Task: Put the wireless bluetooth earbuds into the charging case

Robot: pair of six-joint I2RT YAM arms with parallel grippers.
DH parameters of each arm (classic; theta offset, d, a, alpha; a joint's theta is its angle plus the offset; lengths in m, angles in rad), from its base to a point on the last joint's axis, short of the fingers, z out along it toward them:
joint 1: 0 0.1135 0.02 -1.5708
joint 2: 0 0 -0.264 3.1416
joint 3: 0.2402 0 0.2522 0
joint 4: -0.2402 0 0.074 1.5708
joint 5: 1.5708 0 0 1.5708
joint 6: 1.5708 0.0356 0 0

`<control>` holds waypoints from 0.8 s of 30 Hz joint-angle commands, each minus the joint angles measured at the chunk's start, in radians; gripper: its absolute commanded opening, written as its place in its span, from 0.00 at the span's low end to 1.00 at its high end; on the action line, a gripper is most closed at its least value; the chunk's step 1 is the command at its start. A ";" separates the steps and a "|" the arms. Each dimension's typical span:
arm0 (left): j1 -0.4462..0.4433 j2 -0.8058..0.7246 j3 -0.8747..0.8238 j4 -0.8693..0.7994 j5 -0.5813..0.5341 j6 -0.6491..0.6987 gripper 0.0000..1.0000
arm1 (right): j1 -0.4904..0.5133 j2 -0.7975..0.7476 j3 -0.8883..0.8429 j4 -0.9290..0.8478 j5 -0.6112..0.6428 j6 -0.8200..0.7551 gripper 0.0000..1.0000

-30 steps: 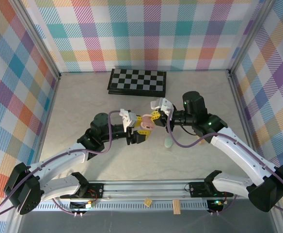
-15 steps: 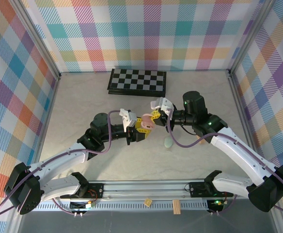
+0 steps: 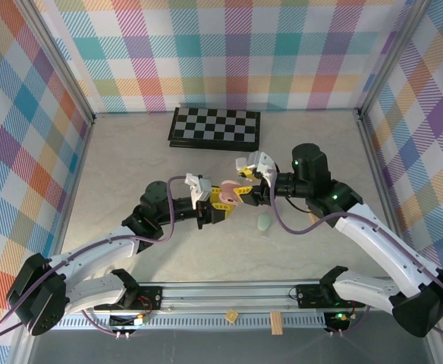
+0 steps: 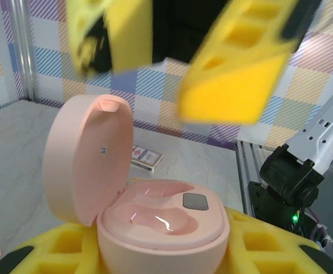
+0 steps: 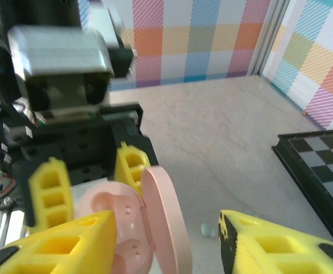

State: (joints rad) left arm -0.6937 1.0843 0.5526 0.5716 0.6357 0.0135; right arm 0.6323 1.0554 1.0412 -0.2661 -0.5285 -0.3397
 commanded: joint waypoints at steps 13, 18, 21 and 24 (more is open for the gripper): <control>0.123 -0.096 -0.126 0.238 0.036 -0.125 0.33 | -0.294 0.071 -0.083 0.318 -0.133 0.661 0.80; 0.125 -0.113 -0.137 0.246 0.037 -0.138 0.33 | -0.301 0.259 0.022 0.112 0.053 0.771 0.76; 0.125 -0.116 -0.141 0.256 0.042 -0.147 0.33 | -0.301 0.360 0.050 0.042 0.123 0.759 0.75; 0.125 -0.115 -0.143 0.259 0.041 -0.150 0.33 | -0.301 0.455 0.078 0.005 0.142 0.771 0.73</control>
State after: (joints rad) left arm -0.5774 0.9859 0.4191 0.7650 0.6540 -0.1204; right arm 0.3309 1.4590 1.0767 -0.1730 -0.4492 0.3847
